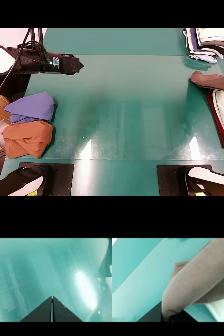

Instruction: Fold the shirts.

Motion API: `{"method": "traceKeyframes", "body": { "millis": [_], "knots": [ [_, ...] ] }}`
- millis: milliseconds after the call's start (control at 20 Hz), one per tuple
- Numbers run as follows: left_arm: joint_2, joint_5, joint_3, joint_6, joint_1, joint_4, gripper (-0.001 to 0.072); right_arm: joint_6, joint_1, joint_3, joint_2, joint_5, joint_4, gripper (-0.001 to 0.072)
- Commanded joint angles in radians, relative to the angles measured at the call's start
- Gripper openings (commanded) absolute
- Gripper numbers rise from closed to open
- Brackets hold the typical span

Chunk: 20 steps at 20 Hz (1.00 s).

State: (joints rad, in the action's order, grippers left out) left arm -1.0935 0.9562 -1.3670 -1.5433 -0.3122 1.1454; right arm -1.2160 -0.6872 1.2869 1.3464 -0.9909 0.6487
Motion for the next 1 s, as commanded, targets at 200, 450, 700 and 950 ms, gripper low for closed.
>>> {"method": "traceKeyframes", "body": {
  "millis": [200,450,700,950],
  "knots": [
    [0.000,-0.005,0.000,-0.002,-0.004,0.000,0.0025,0.001,-0.060,0.239,0.048,0.017,0.000,0.0017],
    [0.000,-0.005,0.000,-0.001,-0.004,0.003,0.0026,0.000,-0.123,0.401,0.048,-0.158,0.008,0.0017],
    [0.000,-0.005,0.000,0.000,-0.004,0.004,0.0026,-0.035,-0.224,0.340,-0.010,-0.283,0.089,0.0017],
    [0.000,-0.004,0.000,0.007,-0.004,0.004,0.0026,-0.058,-0.355,0.116,-0.145,-0.294,0.351,0.0017]
  ]
}}
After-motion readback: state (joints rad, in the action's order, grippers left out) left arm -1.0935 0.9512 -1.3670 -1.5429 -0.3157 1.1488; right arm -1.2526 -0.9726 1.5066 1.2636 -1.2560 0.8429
